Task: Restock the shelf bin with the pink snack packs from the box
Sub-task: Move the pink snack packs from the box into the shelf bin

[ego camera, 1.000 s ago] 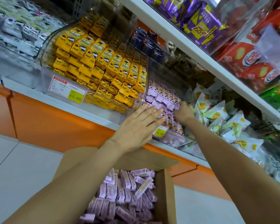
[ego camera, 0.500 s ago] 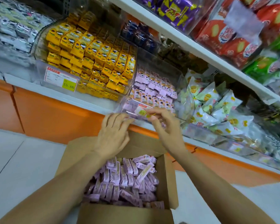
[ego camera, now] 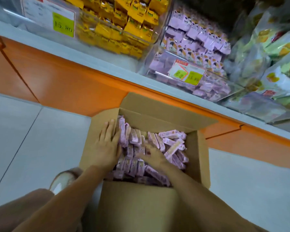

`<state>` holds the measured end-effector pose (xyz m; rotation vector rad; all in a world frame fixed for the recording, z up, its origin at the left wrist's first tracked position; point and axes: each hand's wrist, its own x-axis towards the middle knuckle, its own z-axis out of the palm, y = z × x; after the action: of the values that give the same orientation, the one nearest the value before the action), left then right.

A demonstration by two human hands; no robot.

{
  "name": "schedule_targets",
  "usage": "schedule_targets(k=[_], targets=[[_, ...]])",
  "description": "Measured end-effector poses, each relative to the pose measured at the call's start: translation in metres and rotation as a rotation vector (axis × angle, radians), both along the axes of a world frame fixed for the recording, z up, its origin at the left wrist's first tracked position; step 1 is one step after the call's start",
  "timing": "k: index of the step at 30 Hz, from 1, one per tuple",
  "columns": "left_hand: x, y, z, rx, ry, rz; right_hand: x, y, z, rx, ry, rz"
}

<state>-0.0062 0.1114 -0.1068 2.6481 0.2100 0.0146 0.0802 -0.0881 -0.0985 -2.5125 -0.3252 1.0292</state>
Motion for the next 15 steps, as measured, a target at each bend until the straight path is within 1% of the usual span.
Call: schedule_targets(k=[2,3,6,10,13,15], targets=[[0.000,-0.001,-0.002,-0.017,-0.018,0.003,-0.007,0.011,-0.015,0.020,0.057,-0.040],[0.001,-0.001,-0.003,-0.023,-0.027,0.000,-0.010,0.017,-0.022,0.028,0.037,-0.065],[0.002,-0.001,-0.008,-0.043,-0.046,-0.002,-0.013,0.028,-0.039,-0.021,-0.111,-0.138],[0.002,-0.001,-0.011,-0.034,-0.044,0.019,-0.015,0.043,-0.051,-0.073,-0.204,-0.226],[0.001,-0.001,-0.010,-0.001,-0.045,0.026,-0.017,0.051,-0.057,-0.130,-0.232,-0.232],[0.001,-0.001,-0.008,0.011,-0.052,0.028,-0.014,0.050,-0.053,-0.100,-0.195,-0.291]])
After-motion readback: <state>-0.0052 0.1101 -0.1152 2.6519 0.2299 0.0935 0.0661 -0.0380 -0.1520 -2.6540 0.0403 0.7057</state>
